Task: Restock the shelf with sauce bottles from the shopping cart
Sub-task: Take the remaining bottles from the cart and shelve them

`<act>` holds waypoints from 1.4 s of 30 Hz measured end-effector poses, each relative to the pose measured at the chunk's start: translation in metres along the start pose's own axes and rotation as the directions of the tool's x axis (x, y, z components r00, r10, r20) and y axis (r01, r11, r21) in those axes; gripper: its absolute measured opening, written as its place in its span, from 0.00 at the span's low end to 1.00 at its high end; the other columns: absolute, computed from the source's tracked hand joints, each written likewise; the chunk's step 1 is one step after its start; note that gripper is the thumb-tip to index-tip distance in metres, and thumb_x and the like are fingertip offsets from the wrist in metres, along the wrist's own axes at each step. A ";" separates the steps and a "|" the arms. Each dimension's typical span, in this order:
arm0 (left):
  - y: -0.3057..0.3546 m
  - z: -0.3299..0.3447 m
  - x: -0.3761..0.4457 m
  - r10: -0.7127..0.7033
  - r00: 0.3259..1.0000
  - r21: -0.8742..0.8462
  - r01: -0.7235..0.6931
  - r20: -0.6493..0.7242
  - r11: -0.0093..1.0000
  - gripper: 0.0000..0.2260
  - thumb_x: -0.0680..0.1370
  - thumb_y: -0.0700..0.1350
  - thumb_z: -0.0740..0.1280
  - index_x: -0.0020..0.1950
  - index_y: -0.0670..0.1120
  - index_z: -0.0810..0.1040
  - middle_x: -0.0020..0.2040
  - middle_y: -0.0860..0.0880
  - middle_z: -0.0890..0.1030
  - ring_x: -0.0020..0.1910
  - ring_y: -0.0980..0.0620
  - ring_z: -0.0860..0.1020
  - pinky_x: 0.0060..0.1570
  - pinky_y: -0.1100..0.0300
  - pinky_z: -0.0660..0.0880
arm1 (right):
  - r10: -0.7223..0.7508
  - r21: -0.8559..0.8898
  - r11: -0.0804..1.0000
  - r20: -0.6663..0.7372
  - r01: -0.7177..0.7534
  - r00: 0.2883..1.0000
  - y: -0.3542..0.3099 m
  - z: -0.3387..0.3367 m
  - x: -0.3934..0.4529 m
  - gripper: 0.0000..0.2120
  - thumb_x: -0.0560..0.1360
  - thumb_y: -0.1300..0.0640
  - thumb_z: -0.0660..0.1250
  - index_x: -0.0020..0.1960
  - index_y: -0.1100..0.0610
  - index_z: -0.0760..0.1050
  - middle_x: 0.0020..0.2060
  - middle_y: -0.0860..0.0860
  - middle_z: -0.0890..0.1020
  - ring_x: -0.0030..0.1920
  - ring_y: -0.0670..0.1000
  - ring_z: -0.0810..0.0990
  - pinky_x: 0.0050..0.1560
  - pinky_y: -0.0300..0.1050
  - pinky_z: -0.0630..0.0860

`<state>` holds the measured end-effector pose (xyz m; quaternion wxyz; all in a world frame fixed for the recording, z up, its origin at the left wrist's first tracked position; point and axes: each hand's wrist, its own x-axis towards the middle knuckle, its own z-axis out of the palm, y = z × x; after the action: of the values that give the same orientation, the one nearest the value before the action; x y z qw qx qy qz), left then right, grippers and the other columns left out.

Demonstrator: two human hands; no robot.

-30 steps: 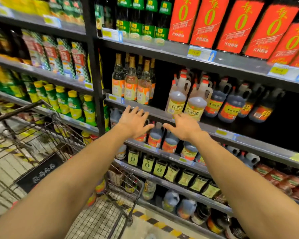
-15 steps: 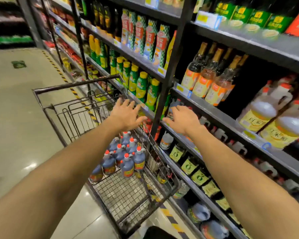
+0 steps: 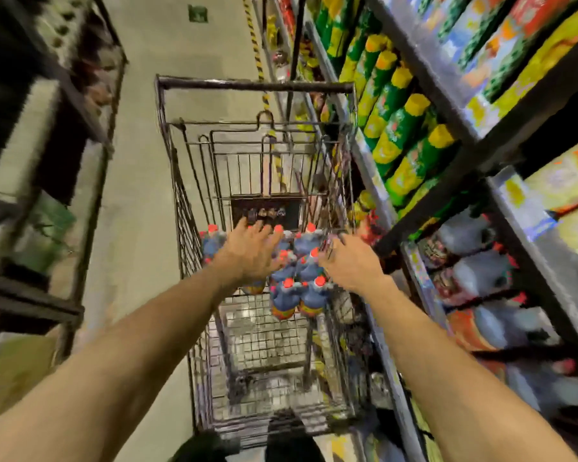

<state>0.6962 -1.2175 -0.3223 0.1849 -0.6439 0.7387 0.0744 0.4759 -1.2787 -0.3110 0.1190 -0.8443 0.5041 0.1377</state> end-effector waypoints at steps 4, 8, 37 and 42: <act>0.019 0.046 0.019 -0.015 1.000 -0.056 0.014 -0.024 0.998 0.42 0.76 0.67 0.41 0.77 0.40 0.69 0.71 0.37 0.75 0.71 0.35 0.72 0.69 0.33 0.66 | -0.053 0.052 0.998 0.126 0.047 0.991 0.009 0.047 0.029 0.27 0.80 0.39 0.59 0.65 0.61 0.75 0.57 0.61 0.80 0.58 0.63 0.79 0.57 0.56 0.77; 0.049 0.109 0.047 -0.041 0.994 -0.148 0.055 0.100 0.987 0.40 0.77 0.67 0.40 0.81 0.43 0.59 0.75 0.39 0.70 0.75 0.40 0.67 0.71 0.42 0.62 | -0.067 0.173 0.984 0.188 0.034 0.980 0.016 0.104 0.049 0.33 0.81 0.42 0.62 0.77 0.62 0.62 0.68 0.61 0.73 0.67 0.62 0.73 0.66 0.55 0.72; 0.041 0.261 0.022 -0.333 0.942 -0.884 0.181 0.031 0.432 0.20 0.69 0.56 0.71 0.58 0.48 0.82 0.53 0.50 0.83 0.54 0.49 0.79 0.55 0.49 0.76 | -0.048 0.552 0.831 0.194 -0.069 0.980 -0.033 0.216 0.071 0.14 0.72 0.62 0.73 0.58 0.58 0.77 0.54 0.57 0.82 0.55 0.60 0.79 0.48 0.47 0.74; 0.043 0.270 0.017 -0.443 0.877 -0.953 0.271 0.186 0.137 0.29 0.66 0.45 0.83 0.63 0.50 0.76 0.54 0.57 0.80 0.51 0.60 0.79 0.50 0.75 0.72 | 0.143 0.885 0.387 0.220 -0.259 0.965 -0.030 0.256 0.057 0.26 0.67 0.63 0.81 0.59 0.51 0.74 0.53 0.46 0.81 0.54 0.48 0.79 0.45 0.27 0.72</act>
<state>0.7006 -1.1328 -0.5826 -0.2897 -0.7774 0.3690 0.4191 0.4992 -1.2240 -0.5686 0.5653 -0.5691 0.5890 -0.0980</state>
